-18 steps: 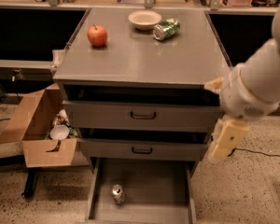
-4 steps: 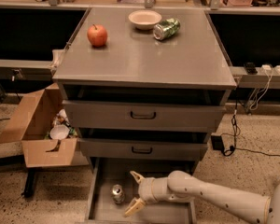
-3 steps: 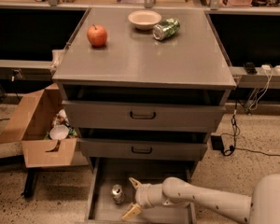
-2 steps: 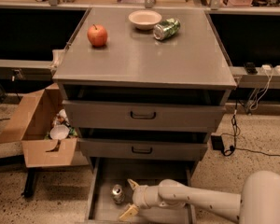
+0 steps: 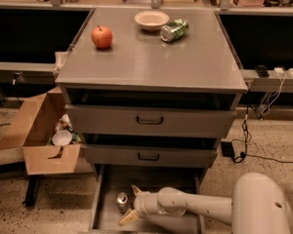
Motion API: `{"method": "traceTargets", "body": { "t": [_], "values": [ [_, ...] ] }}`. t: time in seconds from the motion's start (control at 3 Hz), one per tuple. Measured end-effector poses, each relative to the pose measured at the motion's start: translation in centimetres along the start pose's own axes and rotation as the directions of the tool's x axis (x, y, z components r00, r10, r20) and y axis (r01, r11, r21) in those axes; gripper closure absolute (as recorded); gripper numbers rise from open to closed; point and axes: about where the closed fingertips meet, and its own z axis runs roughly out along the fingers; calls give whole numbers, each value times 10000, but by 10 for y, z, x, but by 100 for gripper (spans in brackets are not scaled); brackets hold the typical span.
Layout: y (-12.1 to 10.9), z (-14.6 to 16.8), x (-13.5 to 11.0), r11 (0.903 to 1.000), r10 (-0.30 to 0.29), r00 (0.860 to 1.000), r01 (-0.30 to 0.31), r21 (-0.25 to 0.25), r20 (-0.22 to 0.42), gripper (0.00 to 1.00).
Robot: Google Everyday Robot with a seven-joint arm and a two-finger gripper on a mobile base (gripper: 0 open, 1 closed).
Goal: Pick 7up can from bottom drawer and place on counter
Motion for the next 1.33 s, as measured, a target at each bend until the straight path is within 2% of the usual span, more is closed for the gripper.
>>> {"method": "traceTargets", "body": {
  "t": [0.33, 1.0, 1.33],
  "values": [
    [-10, 13, 5, 9998, 136, 9998, -135, 113, -145, 0],
    [-25, 40, 13, 9994, 332, 9986, -334, -49, -413, 0],
    [-28, 49, 15, 9991, 389, 9981, -396, -138, -485, 19]
  ]
}}
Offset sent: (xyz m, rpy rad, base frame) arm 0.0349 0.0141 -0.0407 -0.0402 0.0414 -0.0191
